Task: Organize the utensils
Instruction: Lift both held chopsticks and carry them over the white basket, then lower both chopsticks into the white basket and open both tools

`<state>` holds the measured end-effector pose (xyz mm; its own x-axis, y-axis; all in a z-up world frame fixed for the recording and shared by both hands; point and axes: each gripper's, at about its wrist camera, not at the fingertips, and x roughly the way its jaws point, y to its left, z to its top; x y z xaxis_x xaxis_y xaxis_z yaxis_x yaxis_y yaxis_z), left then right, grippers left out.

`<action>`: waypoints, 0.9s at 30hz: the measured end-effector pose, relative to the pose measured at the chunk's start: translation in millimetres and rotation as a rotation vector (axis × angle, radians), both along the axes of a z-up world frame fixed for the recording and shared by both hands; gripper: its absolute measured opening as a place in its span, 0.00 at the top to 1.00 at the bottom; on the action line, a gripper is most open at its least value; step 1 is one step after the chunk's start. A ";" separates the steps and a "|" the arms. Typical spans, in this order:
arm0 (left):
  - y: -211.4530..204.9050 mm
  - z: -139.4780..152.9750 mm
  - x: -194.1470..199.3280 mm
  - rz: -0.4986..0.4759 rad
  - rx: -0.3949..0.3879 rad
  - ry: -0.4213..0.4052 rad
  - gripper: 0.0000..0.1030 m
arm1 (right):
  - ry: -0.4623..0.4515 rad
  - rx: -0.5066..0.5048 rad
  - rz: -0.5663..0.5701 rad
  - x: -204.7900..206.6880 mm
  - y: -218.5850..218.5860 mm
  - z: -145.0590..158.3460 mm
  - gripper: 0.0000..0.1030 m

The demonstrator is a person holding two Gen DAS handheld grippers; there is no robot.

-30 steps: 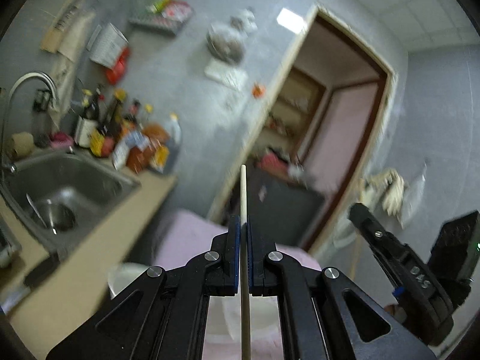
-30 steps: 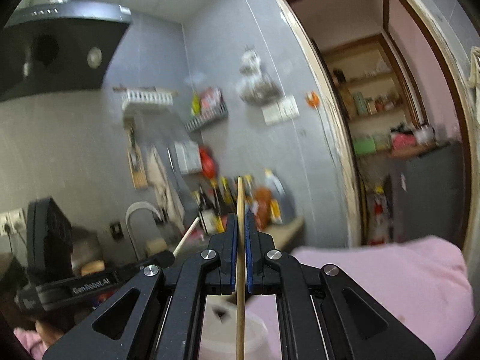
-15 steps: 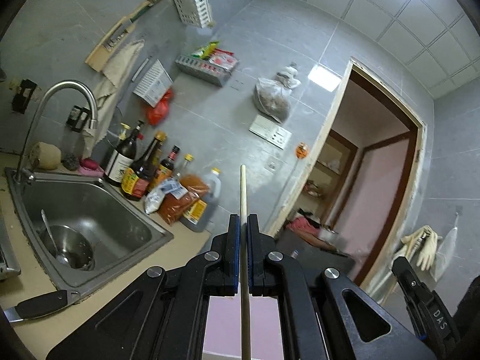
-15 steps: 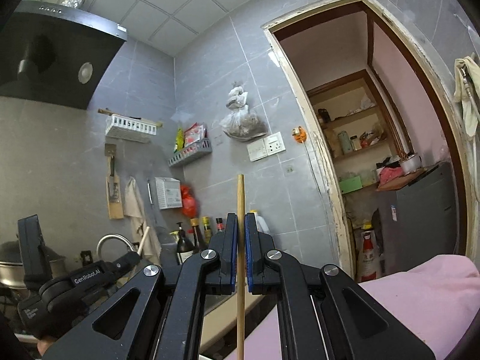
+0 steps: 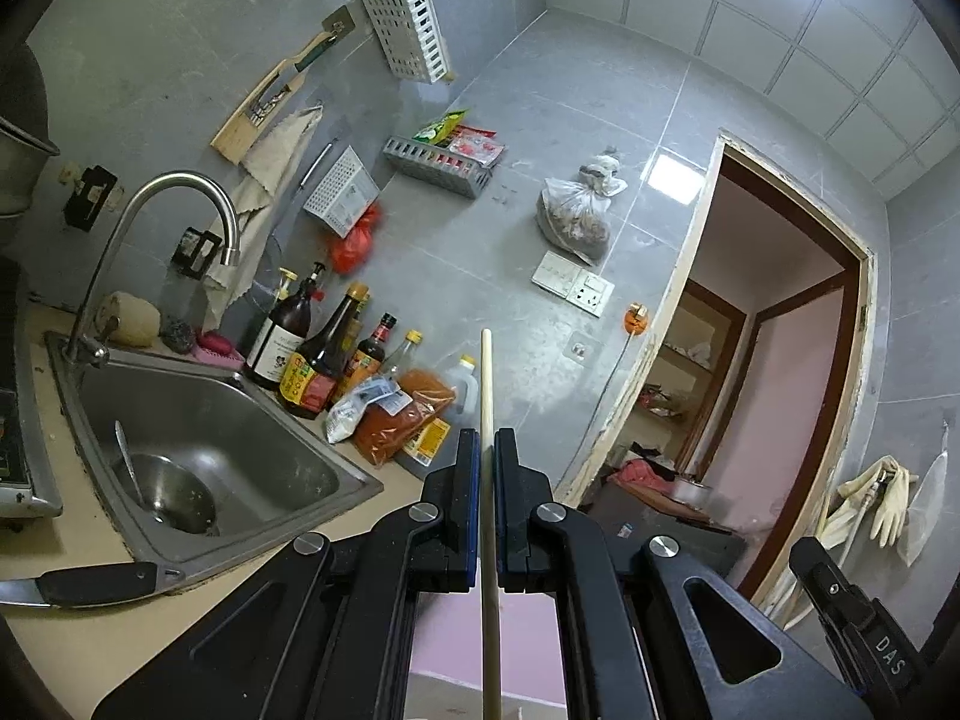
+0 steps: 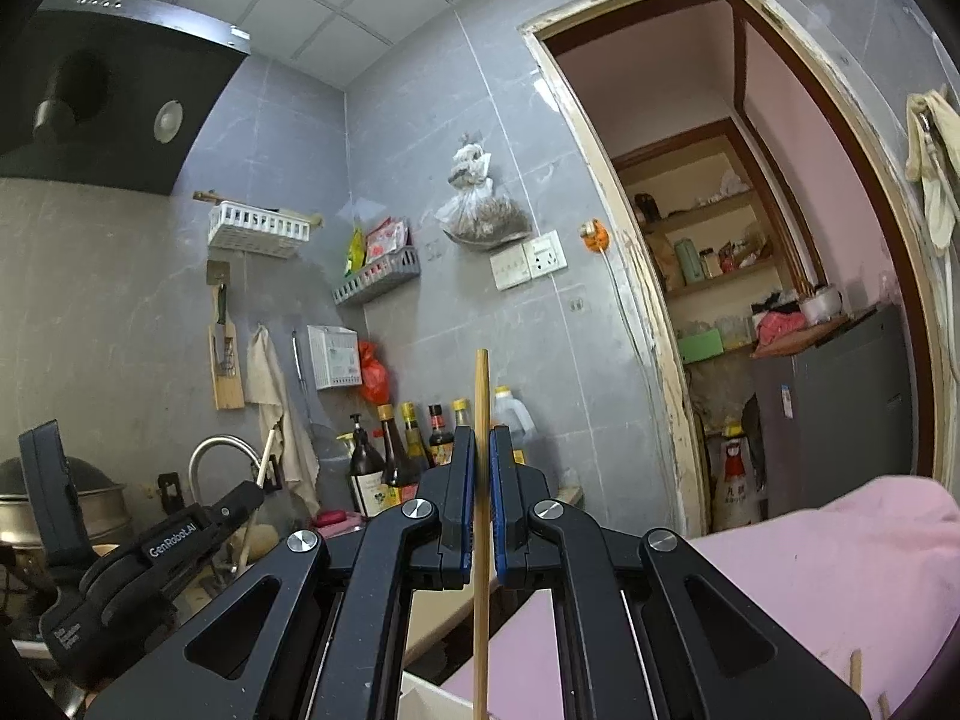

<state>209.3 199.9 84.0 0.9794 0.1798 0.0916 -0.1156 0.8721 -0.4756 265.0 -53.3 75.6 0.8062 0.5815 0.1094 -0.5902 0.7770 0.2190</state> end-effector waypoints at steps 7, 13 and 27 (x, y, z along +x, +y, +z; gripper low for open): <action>-16.2 -9.8 -0.5 0.031 0.077 0.027 0.98 | 0.012 -0.032 0.017 -1.5 7.4 -7.3 0.97; -36.1 -20.4 -4.2 0.030 0.151 0.101 0.98 | 0.045 -0.091 0.026 -3.0 15.8 -10.6 0.97; -54.4 -36.3 -15.3 -0.120 0.184 0.300 0.97 | 0.220 -0.222 0.093 -8.3 19.3 -27.4 0.93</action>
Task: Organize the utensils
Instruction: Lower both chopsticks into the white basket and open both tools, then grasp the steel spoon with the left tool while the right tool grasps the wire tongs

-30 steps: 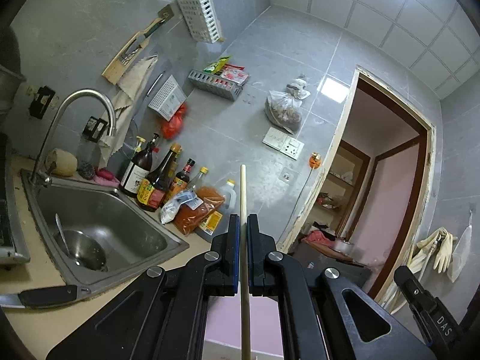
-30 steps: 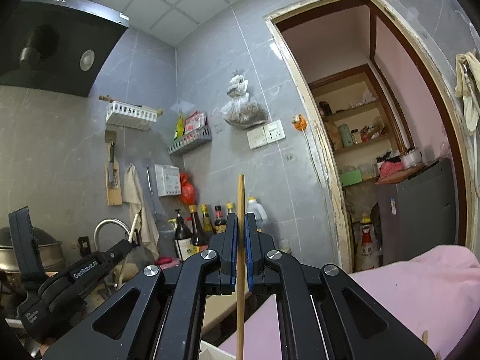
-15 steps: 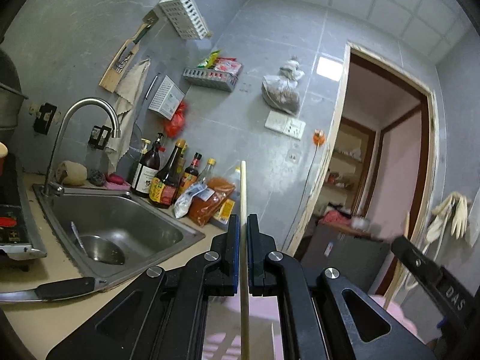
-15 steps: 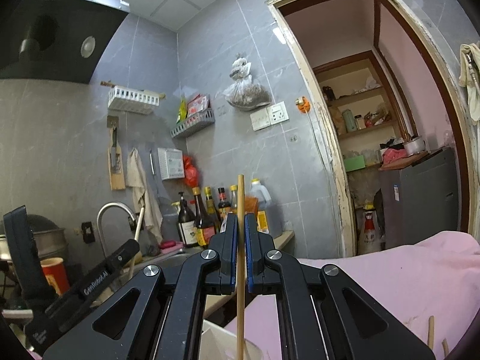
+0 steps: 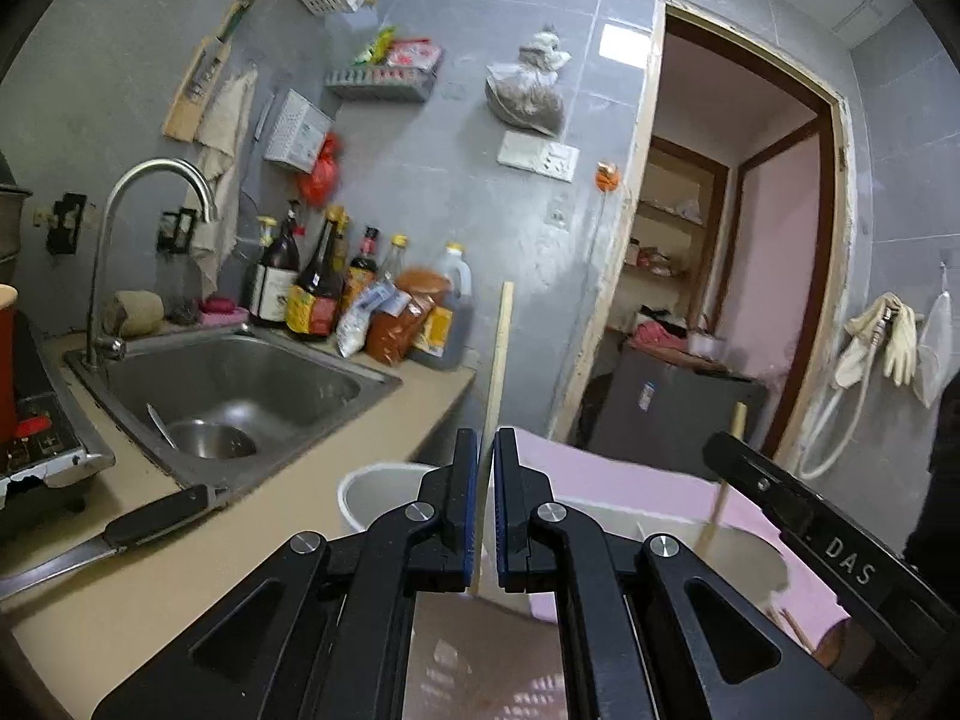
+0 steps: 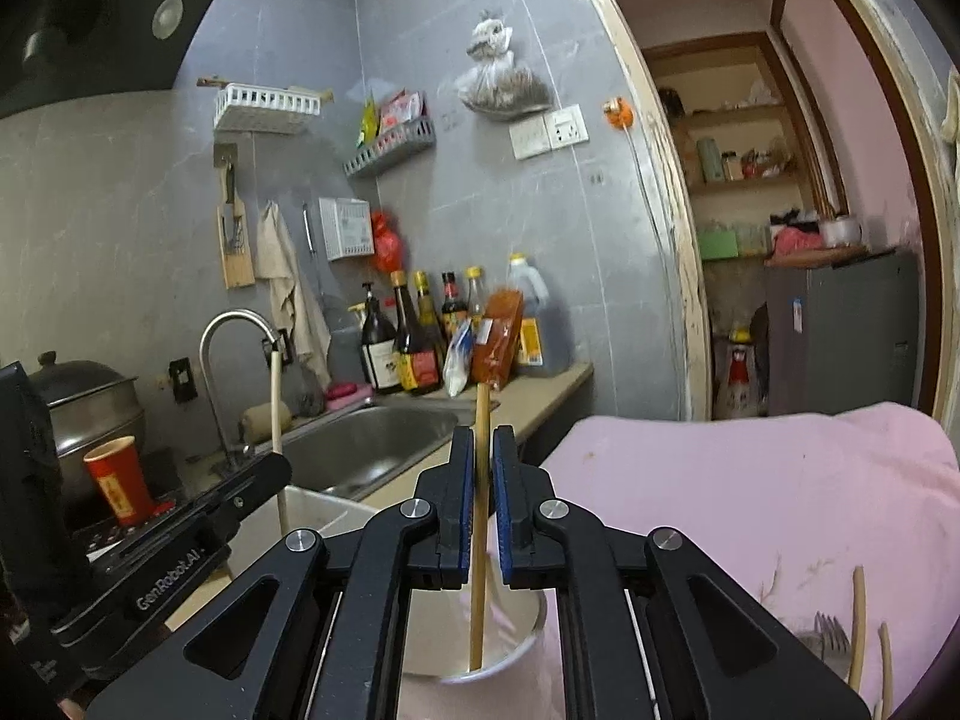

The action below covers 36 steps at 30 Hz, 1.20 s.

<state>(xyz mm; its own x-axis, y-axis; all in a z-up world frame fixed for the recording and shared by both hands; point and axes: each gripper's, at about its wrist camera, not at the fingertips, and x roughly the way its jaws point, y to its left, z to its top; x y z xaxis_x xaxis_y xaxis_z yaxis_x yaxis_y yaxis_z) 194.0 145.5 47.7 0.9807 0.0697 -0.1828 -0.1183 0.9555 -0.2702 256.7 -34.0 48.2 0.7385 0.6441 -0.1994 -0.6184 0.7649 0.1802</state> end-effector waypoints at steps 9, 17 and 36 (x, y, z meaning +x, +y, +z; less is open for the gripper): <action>-0.6 17.2 -17.5 -0.067 -0.073 -0.016 0.73 | -0.071 -0.010 -0.016 -23.5 -24.9 27.5 0.74; -32.6 40.7 -33.7 -0.127 -0.026 -0.043 0.45 | -0.156 -0.001 -0.128 -53.3 -86.2 49.5 0.39; -150.5 22.7 -30.9 -0.446 0.171 0.095 0.10 | -0.107 -0.103 -0.383 -112.0 -202.3 34.0 0.00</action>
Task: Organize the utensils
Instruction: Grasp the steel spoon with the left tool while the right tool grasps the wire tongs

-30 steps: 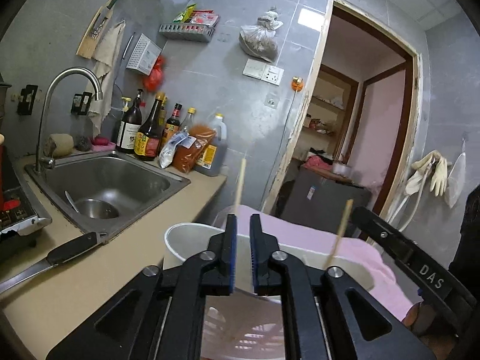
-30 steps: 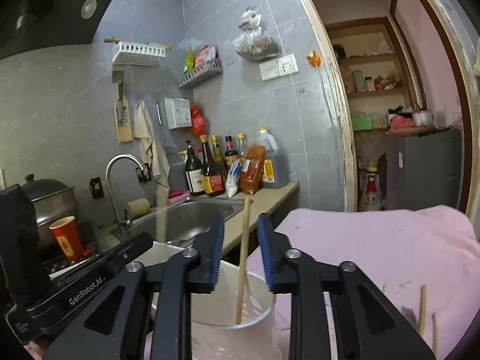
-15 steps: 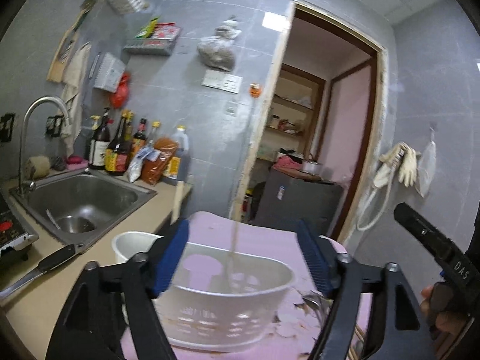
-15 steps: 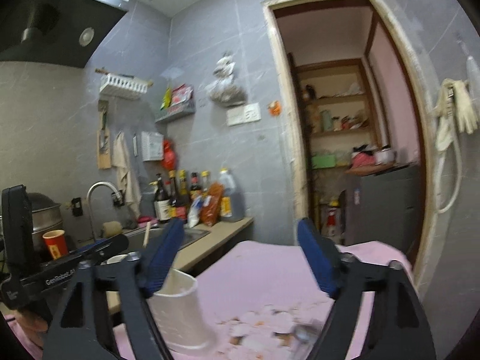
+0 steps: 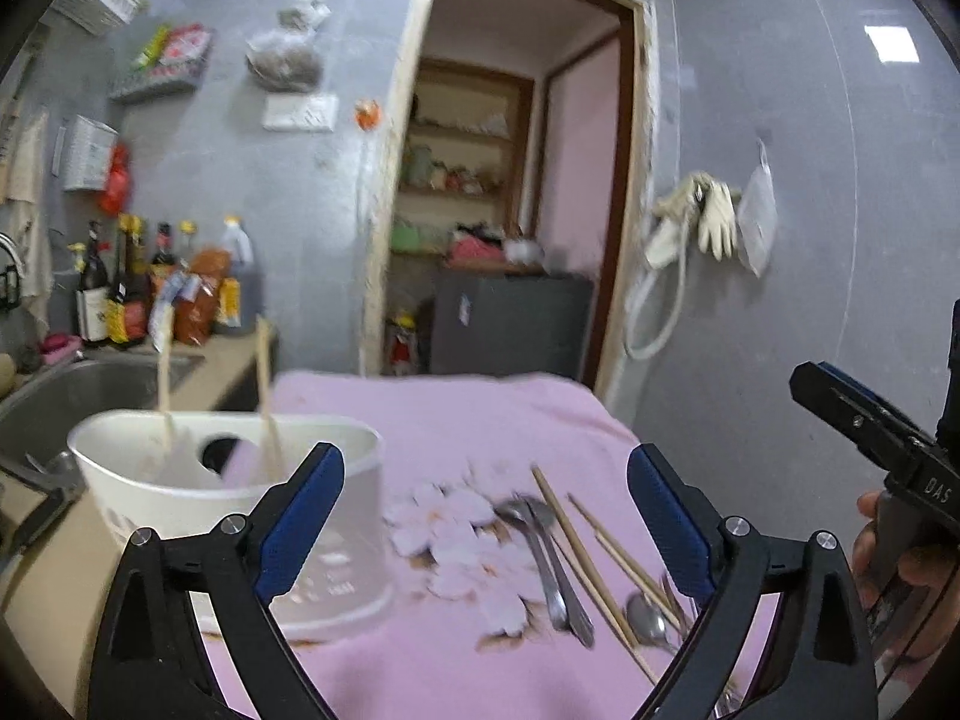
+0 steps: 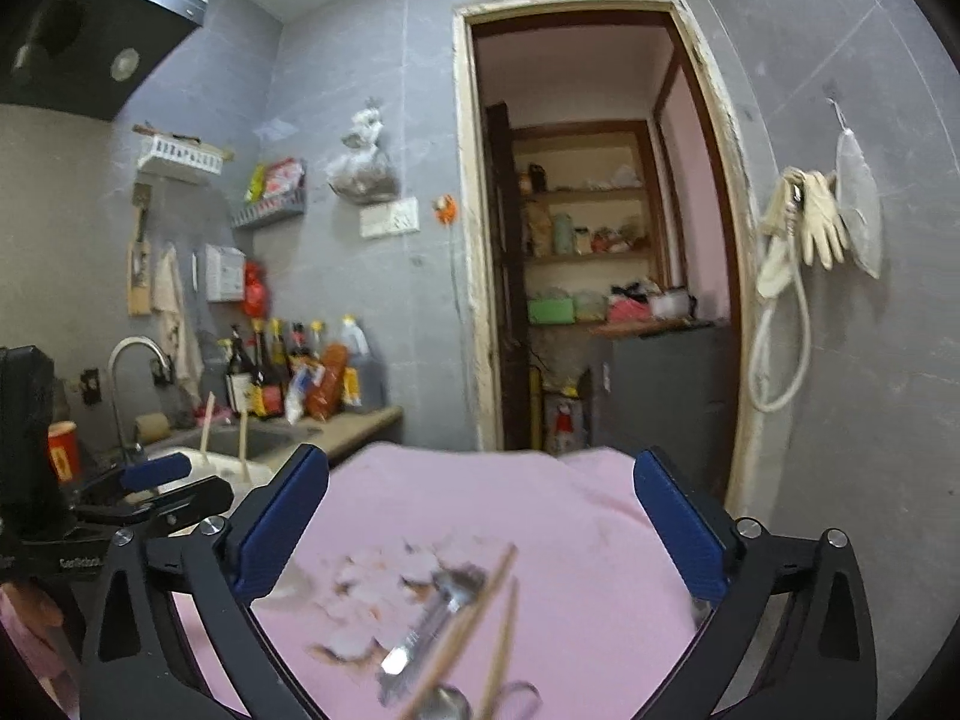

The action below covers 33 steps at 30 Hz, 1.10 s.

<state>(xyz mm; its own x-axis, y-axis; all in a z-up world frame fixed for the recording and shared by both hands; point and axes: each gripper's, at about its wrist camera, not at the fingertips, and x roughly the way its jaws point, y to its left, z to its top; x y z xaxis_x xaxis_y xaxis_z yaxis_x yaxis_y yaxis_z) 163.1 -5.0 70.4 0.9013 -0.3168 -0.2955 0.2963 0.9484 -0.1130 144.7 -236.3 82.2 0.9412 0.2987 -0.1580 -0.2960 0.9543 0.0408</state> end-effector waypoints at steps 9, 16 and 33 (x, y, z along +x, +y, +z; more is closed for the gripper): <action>-32.2 -30.4 31.5 -0.068 0.076 0.190 0.10 | 0.255 -0.057 -0.090 11.5 -16.0 -38.1 0.00; -42.0 -51.1 55.4 -0.092 0.107 0.325 0.10 | 0.431 -0.076 -0.097 25.1 -20.2 -64.9 0.00; -66.3 -87.2 127.9 -0.169 0.132 0.565 0.68 | 0.657 -0.069 -0.084 52.2 -2.2 -92.4 0.52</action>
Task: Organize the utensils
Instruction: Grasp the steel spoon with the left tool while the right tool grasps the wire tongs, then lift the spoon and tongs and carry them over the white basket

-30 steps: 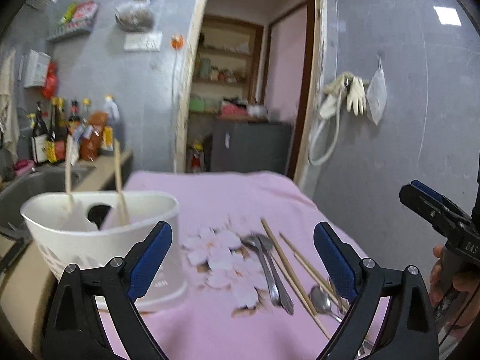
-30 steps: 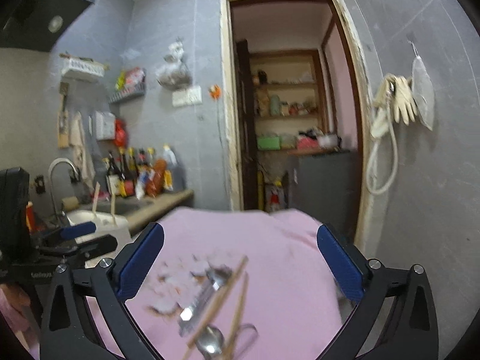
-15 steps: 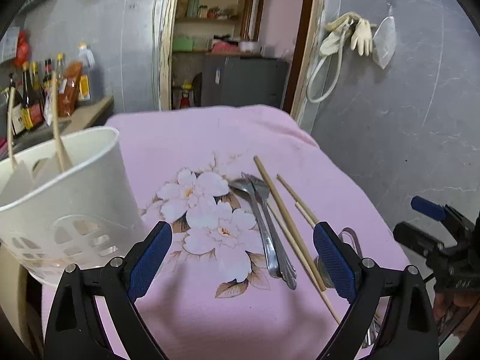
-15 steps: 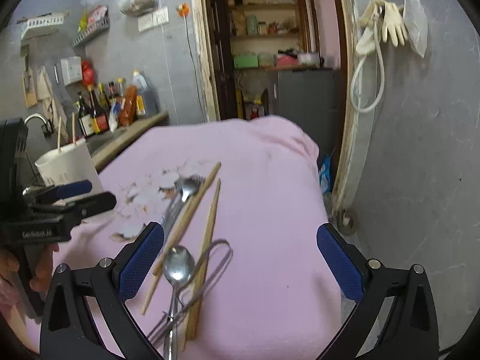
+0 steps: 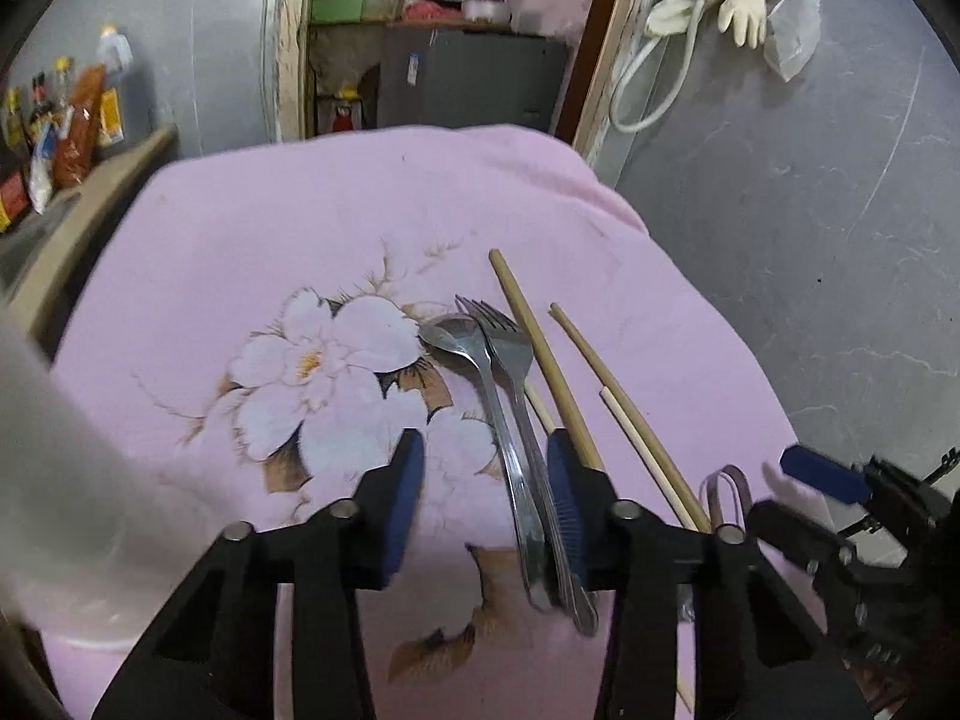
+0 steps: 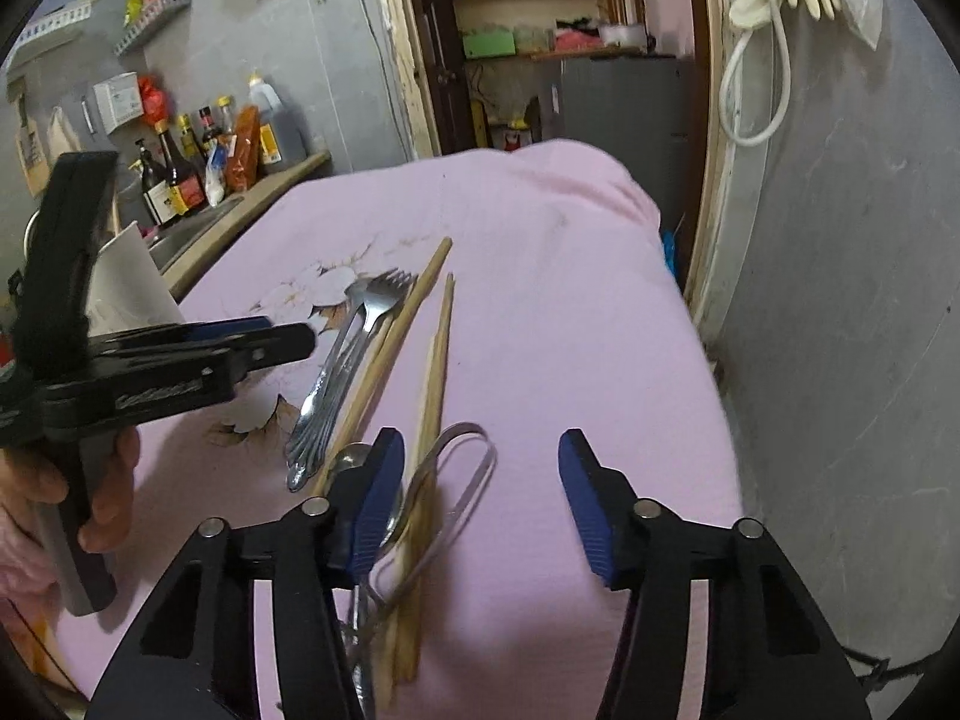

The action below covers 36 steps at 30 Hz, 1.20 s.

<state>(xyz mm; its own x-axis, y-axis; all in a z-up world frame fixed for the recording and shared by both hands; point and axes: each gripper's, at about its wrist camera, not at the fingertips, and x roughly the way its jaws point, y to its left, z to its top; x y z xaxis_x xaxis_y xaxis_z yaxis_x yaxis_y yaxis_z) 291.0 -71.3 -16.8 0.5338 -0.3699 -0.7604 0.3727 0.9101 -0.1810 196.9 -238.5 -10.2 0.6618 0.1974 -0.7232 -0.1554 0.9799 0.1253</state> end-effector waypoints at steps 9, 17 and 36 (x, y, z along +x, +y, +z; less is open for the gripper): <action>6.1 -7.5 27.7 -0.015 -0.060 0.085 0.81 | 0.055 0.019 -0.016 5.7 5.4 -11.4 0.59; 7.3 -9.9 34.5 -0.009 -0.103 0.120 0.94 | 0.068 0.024 -0.033 8.8 5.6 -13.7 0.66; 15.6 -10.4 41.5 0.024 -0.175 0.236 0.98 | 0.131 0.028 0.036 11.4 10.5 -17.7 0.74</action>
